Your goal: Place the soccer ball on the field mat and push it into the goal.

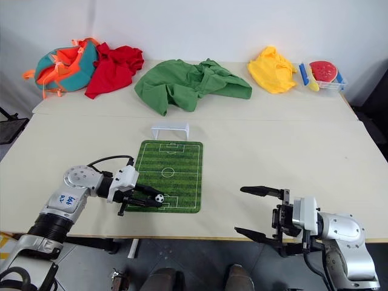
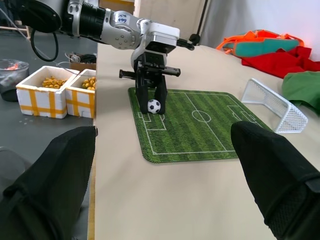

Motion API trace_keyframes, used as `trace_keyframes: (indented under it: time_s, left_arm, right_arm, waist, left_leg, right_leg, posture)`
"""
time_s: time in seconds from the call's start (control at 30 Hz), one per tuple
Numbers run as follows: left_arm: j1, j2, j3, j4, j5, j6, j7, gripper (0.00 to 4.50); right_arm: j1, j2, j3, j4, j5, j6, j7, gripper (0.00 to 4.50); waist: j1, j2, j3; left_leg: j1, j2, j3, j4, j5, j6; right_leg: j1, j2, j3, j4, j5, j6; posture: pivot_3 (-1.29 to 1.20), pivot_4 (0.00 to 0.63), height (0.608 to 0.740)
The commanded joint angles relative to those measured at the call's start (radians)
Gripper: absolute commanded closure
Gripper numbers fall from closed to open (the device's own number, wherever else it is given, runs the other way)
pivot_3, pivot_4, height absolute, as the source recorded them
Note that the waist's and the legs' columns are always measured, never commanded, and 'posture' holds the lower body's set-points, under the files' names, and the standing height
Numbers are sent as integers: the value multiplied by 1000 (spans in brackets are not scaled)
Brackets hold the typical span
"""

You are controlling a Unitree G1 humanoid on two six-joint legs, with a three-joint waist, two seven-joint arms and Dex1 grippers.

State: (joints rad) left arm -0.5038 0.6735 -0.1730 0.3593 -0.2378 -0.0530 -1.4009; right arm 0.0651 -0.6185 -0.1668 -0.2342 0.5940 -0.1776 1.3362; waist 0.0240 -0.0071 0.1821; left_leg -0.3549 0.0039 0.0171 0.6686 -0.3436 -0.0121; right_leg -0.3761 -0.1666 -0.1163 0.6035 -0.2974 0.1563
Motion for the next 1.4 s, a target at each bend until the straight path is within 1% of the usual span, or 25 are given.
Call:
trace_keyframes:
  time_s: [0.03, 0.07, 0.13, 0.17, 0.27, 0.33, 0.6, 0.77, 0.87, 0.93, 1.03, 1.1, 1.17, 1.2, 1.27, 1.3, 1.4]
  left_arm:
    - [-5, -13, 18, -6, -12, 16, 3, 3660]
    - [-4, -15, 19, -10, -16, 20, -1, 3660]
    - [3, -13, 22, -20, -23, 33, -5, 2947]
    - [5, -12, 23, -24, -26, 39, -8, 2756]
    - [12, -20, 34, -19, -23, -18, -2, 1800]
    - [14, -22, 35, -15, -20, -34, -4, 1273]
    - [18, -26, 49, -19, -34, -61, -4, 1273]
    - [39, -16, 84, -84, -94, -24, -19, 1273]
    - [59, -2, 135, -170, -165, 53, -12, 1273]
    - [91, 23, 202, -259, -243, 149, 17, 1273]
    - [145, 84, 291, -339, -311, 254, 49, 1273]
    - [207, 141, 350, -343, -318, 276, 44, 1273]
    - [297, 202, 412, -304, -292, 249, 22, 1273]
    - [348, 226, 446, -273, -282, 227, 9, 1456]
    - [455, 243, 487, -242, -271, 195, -10, 1871]
    - [495, 247, 497, -238, -270, 187, -18, 2182]
    - [604, 212, 514, -275, -267, 138, -9, 3109]
  right_arm:
    - [-4, -3, -6, -29, 6, -9, -15, 0]
    - [-4, -3, -5, -30, 7, -9, -17, 0]
    - [-4, -3, -3, -30, 7, -9, -20, 0]
    - [-4, -3, -2, -30, 7, -9, -21, 0]
    - [-11, -1, 3, -28, 8, -6, -25, 0]
    - [-15, 0, 7, -28, 8, -4, -27, 0]
    - [-19, 2, 23, -29, 7, 2, -34, 0]
    - [-16, -5, 29, -29, 13, 7, -36, 0]
    - [-12, -8, 29, -27, 14, 11, -35, 0]
    - [-5, -11, 25, -23, 14, 11, -31, 0]
    - [-5, -11, 21, -19, 15, 7, -30, 0]
    - [-18, -6, 19, -16, 22, 12, -38, 0]
    - [-37, -1, 17, -10, 32, 19, -44, 0]
    - [-49, 2, 16, -2, 34, 18, -44, 0]
    - [-62, 5, 14, 17, 34, 7, -35, 0]
    - [-66, 7, 13, 25, 33, 1, -30, 0]
    - [-83, 12, 10, 74, 33, -26, 2, 0]
  waist:
    - [0, 0, 0]
    - [0, 0, 0]
    - [1, 0, 0]
    - [1, 0, 0]
    - [1, 0, 0]
    - [1, 0, 0]
    - [0, 0, 0]
    - [0, 0, 0]
    - [0, 0, 0]
    - [-1, 0, 0]
    - [-6, 0, 0]
    - [-11, 0, 0]
    - [-20, 1, 0]
    - [-26, 1, 1]
    - [-26, 3, 1]
    - [-25, 3, 1]
    - [-19, 3, 2]
  left_leg:
    - [0, 0, 0, 0, 0, 0]
    - [0, 0, 0, 0, 0, 0]
    - [0, 0, 0, 1, 0, 0]
    - [0, 0, 0, 1, 0, 0]
    - [0, 0, 0, 1, 0, 0]
    - [0, 0, 0, 1, 0, 0]
    - [0, 0, 0, 1, 0, 0]
    - [0, 0, 0, 1, 0, 0]
    - [0, 0, 0, 1, 0, 0]
    - [0, 0, -1, 1, 0, 0]
    - [0, 1, -1, 1, 0, 0]
    - [0, 1, -1, 1, 0, 0]
    - [1, 1, 0, 0, 0, 0]
    - [1, 1, 0, 0, 0, 0]
    - [1, 1, 0, -1, 0, 0]
    - [1, 2, 0, -1, 0, 0]
    - [0, 2, -1, -1, -1, 0]
  right_leg:
    - [0, 0, 0, 0, 0, 0]
    - [0, 0, 0, 0, 0, 0]
    - [0, 0, 0, 0, 0, 0]
    - [0, 0, 0, 0, 0, 0]
    - [0, 0, 0, 0, 0, 0]
    - [0, 0, 0, 0, 0, 0]
    - [0, 0, 0, 0, 0, 0]
    - [0, 0, 0, 0, 0, 0]
    - [0, 0, 0, 0, 0, 0]
    - [0, 0, 0, 0, 0, 0]
    - [0, 0, 0, 0, 0, 0]
    - [0, 0, 0, 1, 0, 0]
    - [0, 0, 1, 0, 0, 0]
    - [0, 0, 1, 0, 0, 0]
    - [0, 0, 0, 0, 0, 0]
    - [0, 0, 0, 0, 0, 0]
    - [0, 0, 0, -1, 0, 0]
  posture:
    - [0, 150, 740]
    - [0, 150, 740]
    - [0, 150, 740]
    - [0, 150, 740]
    - [0, 150, 740]
    - [0, 150, 740]
    - [0, 150, 740]
    - [0, 150, 740]
    - [0, 150, 740]
    - [0, 150, 740]
    - [0, 150, 740]
    - [0, 150, 740]
    - [0, 150, 740]
    - [0, 150, 740]
    - [0, 150, 740]
    - [0, 150, 740]
    - [0, 150, 740]
